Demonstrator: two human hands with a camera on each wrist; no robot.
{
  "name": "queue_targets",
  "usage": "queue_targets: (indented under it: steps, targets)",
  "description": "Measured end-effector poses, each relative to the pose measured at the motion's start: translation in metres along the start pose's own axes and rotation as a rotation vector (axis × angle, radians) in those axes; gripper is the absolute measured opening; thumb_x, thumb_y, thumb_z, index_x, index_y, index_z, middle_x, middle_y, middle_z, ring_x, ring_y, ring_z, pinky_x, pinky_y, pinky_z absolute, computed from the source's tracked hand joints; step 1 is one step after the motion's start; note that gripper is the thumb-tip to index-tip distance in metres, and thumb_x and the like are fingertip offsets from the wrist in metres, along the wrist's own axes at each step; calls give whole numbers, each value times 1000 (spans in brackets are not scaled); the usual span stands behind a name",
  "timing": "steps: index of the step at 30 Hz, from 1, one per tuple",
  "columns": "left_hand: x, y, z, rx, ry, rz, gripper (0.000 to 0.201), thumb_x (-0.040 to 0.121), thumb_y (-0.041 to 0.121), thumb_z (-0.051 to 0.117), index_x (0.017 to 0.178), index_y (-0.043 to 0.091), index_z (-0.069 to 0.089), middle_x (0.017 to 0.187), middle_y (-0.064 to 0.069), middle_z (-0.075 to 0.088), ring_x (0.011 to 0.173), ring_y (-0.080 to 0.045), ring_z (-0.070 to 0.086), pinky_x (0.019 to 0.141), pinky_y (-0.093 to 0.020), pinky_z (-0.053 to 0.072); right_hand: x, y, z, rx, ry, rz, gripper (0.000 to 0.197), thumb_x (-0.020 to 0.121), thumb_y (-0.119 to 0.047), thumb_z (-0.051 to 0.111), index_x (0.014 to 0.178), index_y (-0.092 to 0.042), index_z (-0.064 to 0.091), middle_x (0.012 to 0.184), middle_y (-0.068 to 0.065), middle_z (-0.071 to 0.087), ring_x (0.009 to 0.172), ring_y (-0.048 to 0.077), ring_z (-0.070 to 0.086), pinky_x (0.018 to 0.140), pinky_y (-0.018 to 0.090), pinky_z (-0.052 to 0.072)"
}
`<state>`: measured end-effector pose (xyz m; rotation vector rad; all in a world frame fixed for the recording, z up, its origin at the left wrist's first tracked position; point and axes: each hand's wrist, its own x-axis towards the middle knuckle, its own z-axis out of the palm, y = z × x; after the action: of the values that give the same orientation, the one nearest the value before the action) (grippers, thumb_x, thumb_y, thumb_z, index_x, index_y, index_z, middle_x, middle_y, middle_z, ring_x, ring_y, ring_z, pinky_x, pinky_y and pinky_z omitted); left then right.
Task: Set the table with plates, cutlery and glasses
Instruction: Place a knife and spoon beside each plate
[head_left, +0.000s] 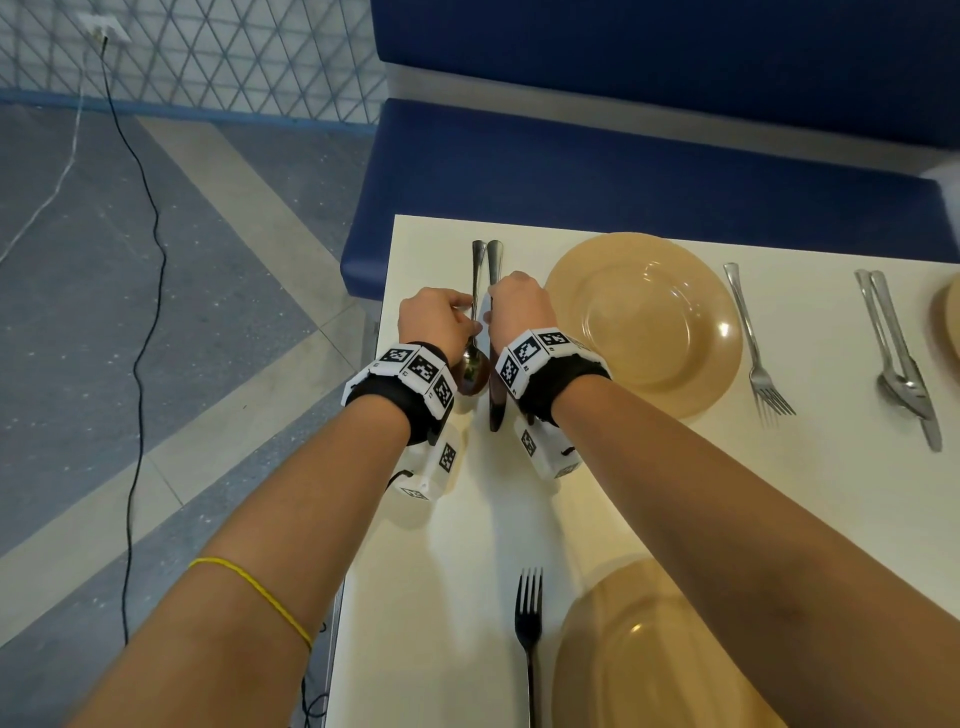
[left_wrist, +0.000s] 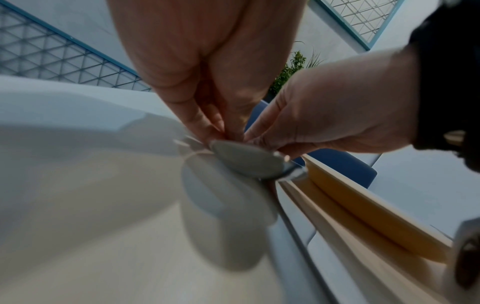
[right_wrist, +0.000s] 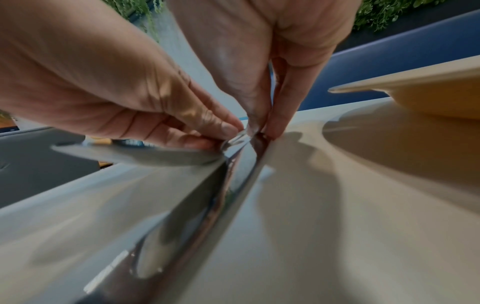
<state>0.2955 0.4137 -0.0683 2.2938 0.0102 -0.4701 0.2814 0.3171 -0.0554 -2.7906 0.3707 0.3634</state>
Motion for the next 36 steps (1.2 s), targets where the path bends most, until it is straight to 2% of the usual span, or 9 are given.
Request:
queue_targets:
  steps: [3,6,11,15,20,26,30,33,36]
  targets:
    - [-1,0,0,5,-1,6,35,86,14,66,121,12,64,107,-8,71,101,-20,64,91,-21,44,-1,1,1,-10,8,-8,25,91,-11,58,114,-2,60,120,16,53,106,30,59,83,30,46]
    - [-2,0,2,0,11,17,34,88,11,62,122,11,64,117,-8,68,107,-21,63,98,-25,44,-2,2,4,-2,31,-4,24,91,-9,56,114,-3,61,119,15,52,104,29,60,79,28,44]
    - [-1,1,5,-28,-14,27,35,88,6,61,122,9,63,113,-10,70,102,-21,65,97,-25,48,-1,3,5,13,49,7,20,93,-5,53,110,-2,61,117,15,52,102,29,59,73,26,38]
    - [1,3,6,-22,-21,37,35,89,5,58,123,8,63,113,-10,69,101,-21,65,92,-21,46,2,4,5,9,57,3,20,93,-4,50,108,-1,62,115,15,53,101,29,60,72,26,37]
    - [1,5,8,-22,-30,43,34,89,4,57,122,8,63,114,-11,69,102,-23,65,97,-28,49,3,7,6,-3,56,4,19,93,-5,49,106,-1,62,114,15,53,99,29,60,71,26,37]
    - [0,6,8,-3,-43,45,34,89,4,58,122,9,63,104,-9,71,100,-22,65,87,-18,42,2,7,5,-5,37,3,19,92,-5,49,106,-1,62,113,16,53,99,30,59,71,26,37]
    - [-1,7,8,1,-48,55,35,88,4,59,123,8,62,103,-10,71,96,-21,65,88,-19,44,0,9,5,0,45,9,18,92,-6,51,106,-1,62,115,16,53,100,30,59,72,27,38]
    - [-1,7,9,9,-47,58,35,88,3,59,122,8,62,102,-9,71,85,-13,59,83,-15,42,0,10,6,-1,53,12,17,92,-5,52,106,-1,62,115,16,53,101,30,60,73,27,40]
    - [-1,7,8,22,-50,62,34,89,4,59,122,9,62,104,-9,71,85,-13,59,82,-16,42,0,10,6,-13,39,-1,18,92,-5,52,106,-1,62,114,16,53,100,30,60,74,27,41]
